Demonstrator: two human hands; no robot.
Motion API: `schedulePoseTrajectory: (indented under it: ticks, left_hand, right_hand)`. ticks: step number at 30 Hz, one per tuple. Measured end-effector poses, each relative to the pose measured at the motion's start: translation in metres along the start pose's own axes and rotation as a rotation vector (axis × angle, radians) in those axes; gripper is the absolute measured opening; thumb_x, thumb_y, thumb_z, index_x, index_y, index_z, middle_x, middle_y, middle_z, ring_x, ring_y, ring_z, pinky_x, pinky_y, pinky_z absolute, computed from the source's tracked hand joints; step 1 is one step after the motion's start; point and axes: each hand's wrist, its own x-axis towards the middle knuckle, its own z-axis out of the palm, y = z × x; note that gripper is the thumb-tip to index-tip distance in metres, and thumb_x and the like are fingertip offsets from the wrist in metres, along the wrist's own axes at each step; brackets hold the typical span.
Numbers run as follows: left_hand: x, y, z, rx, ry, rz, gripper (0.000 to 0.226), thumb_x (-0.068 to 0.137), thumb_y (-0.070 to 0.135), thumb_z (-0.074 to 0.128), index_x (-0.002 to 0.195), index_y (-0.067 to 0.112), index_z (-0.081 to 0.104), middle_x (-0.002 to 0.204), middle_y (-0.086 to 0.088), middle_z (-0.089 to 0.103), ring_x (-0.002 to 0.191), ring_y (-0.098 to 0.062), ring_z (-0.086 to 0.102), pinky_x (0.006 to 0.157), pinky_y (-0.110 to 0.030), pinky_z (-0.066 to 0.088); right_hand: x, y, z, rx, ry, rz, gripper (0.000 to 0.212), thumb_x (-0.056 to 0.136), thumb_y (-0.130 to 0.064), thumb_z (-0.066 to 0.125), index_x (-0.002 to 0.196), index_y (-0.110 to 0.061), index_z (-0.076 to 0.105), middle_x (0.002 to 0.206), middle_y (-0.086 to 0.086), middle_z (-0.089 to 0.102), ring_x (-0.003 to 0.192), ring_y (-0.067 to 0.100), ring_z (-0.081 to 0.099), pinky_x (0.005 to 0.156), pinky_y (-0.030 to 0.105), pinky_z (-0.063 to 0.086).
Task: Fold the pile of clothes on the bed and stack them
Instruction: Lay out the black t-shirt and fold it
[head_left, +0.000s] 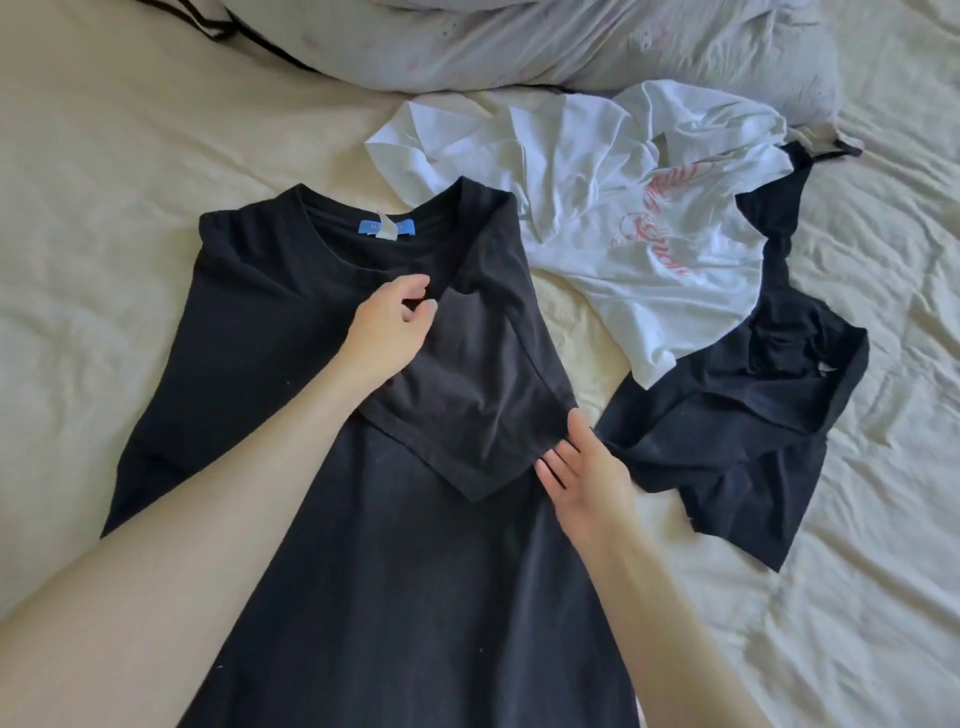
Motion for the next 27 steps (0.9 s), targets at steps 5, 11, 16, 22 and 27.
schedulePoseTrajectory:
  ticks: [5, 11, 16, 22, 27]
  left_hand:
    - [0.039, 0.038, 0.020, -0.147, -0.171, -0.156, 0.024, 0.089, 0.022, 0.062, 0.110, 0.011, 0.066, 0.099, 0.001, 0.065, 0.103, -0.019, 0.061, 0.092, -0.031, 0.048]
    - [0.064, 0.073, 0.042, -0.327, -0.181, -0.068, 0.021, 0.089, 0.020, 0.062, 0.109, 0.013, 0.058, 0.112, -0.003, 0.062, 0.109, -0.017, 0.057, 0.100, -0.032, 0.045]
    - [0.068, 0.073, 0.060, -0.405, -0.197, -0.110, 0.038, 0.086, 0.034, 0.066, 0.120, 0.019, 0.056, 0.119, 0.003, 0.059, 0.109, -0.012, 0.057, 0.094, -0.026, 0.049]
    - [0.077, 0.078, 0.065, -0.225, -0.278, -0.035, 0.026, 0.092, 0.029, 0.058, 0.095, 0.005, 0.068, 0.084, 0.001, 0.066, 0.077, -0.007, 0.062, 0.069, -0.015, 0.050]
    - [0.091, 0.087, 0.075, -0.167, -0.157, -0.004, 0.031, 0.093, 0.025, 0.056, 0.122, 0.014, 0.057, 0.115, 0.000, 0.061, 0.110, -0.012, 0.054, 0.090, -0.020, 0.042]
  right_hand:
    - [0.008, -0.010, 0.006, 0.238, -0.060, 0.075, 0.008, 0.093, -0.019, 0.058, 0.098, -0.014, 0.062, 0.102, 0.003, 0.069, 0.096, 0.016, 0.064, 0.079, 0.029, 0.048]
    - [0.008, -0.013, -0.005, 0.597, -0.155, 0.078, 0.020, 0.096, -0.027, 0.051, 0.106, -0.013, 0.063, 0.104, -0.001, 0.070, 0.107, 0.019, 0.060, 0.102, 0.039, 0.041]
    - [0.013, -0.001, -0.003, 0.247, -0.096, -0.090, 0.022, 0.095, -0.038, 0.054, 0.108, -0.023, 0.062, 0.111, -0.003, 0.070, 0.103, 0.013, 0.065, 0.087, 0.029, 0.051]
    - [0.021, -0.015, 0.006, 0.349, -0.137, 0.013, 0.005, 0.092, -0.020, 0.061, 0.093, -0.025, 0.059, 0.102, -0.005, 0.070, 0.100, 0.015, 0.064, 0.092, 0.037, 0.050]
    - [0.025, -0.010, 0.004, 0.421, -0.149, -0.005, 0.018, 0.095, -0.007, 0.051, 0.099, -0.017, 0.065, 0.103, -0.001, 0.070, 0.101, 0.017, 0.064, 0.096, 0.036, 0.048]
